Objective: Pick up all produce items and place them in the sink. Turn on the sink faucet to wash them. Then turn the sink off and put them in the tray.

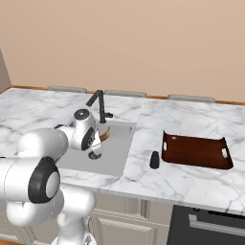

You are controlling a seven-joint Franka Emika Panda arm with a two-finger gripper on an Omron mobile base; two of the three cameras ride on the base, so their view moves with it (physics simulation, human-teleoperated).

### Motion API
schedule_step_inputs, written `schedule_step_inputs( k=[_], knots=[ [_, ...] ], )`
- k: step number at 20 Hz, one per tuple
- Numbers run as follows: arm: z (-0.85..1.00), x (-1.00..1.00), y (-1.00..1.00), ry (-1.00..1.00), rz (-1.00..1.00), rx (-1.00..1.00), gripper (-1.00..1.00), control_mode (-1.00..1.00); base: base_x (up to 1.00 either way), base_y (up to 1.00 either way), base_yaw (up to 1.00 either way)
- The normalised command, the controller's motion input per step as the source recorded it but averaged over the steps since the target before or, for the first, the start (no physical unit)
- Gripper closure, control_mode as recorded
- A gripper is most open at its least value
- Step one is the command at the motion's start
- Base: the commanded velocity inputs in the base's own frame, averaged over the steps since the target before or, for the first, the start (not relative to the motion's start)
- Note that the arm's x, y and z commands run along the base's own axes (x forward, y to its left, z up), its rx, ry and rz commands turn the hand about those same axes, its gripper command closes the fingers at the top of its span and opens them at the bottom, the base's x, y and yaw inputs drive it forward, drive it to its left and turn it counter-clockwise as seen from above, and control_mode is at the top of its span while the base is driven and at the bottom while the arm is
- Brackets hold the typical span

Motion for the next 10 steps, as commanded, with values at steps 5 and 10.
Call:
schedule_step_inputs(
  k=[5,10],
  knots=[
    [1.0,0.0,-0.68,0.0,-0.18,0.0,1.0,-1.0,0.0,0.0,0.0],
    [0.77,0.0,-0.92,0.0,-0.2,-0.01,1.0,-1.0,0.0,0.0,0.0]
  ],
)
